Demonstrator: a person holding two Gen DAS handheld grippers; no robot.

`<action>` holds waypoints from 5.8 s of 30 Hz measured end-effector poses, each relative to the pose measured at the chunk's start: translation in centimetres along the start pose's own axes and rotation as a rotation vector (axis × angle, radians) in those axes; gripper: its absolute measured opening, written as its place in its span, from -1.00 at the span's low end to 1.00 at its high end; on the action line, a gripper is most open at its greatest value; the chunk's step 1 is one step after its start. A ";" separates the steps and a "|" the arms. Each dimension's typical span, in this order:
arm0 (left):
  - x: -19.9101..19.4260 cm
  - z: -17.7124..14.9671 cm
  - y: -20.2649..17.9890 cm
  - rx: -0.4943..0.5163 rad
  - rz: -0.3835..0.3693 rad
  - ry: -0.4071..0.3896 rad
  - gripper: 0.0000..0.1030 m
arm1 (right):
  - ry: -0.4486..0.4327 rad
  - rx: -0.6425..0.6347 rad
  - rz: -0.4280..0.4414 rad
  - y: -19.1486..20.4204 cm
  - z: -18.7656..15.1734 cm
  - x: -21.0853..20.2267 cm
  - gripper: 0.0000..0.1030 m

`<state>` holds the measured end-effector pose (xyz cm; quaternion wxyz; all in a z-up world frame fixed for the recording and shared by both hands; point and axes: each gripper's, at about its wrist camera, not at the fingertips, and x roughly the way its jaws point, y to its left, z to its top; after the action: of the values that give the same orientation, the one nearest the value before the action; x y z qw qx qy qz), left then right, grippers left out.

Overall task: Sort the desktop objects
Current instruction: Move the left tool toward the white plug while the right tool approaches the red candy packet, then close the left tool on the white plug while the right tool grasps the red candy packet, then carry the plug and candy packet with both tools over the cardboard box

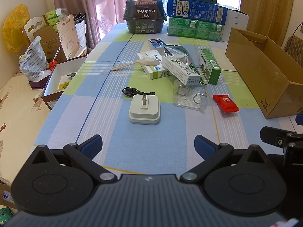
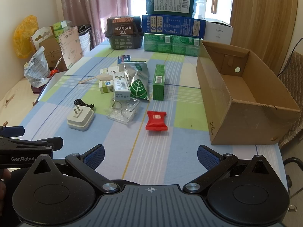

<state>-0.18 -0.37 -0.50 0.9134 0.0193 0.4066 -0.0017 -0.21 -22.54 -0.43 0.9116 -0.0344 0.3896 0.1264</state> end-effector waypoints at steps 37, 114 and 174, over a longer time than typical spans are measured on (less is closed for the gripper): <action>-0.3 0.4 1.0 -0.073 -0.046 0.008 0.97 | 0.019 0.022 0.006 -0.6 0.4 0.1 0.97; 16.4 5.5 3.0 0.141 -0.171 0.143 0.39 | 0.226 0.003 0.108 -3.8 5.5 17.8 -0.23; 7.9 16.7 -30.4 0.535 -0.506 -0.037 0.17 | 0.000 0.182 -0.048 -28.8 11.4 4.0 -0.25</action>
<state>16.92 -31.23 3.77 0.8539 0.1562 0.3672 -0.3341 17.81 -47.73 3.57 0.9137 0.0393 0.3986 0.0684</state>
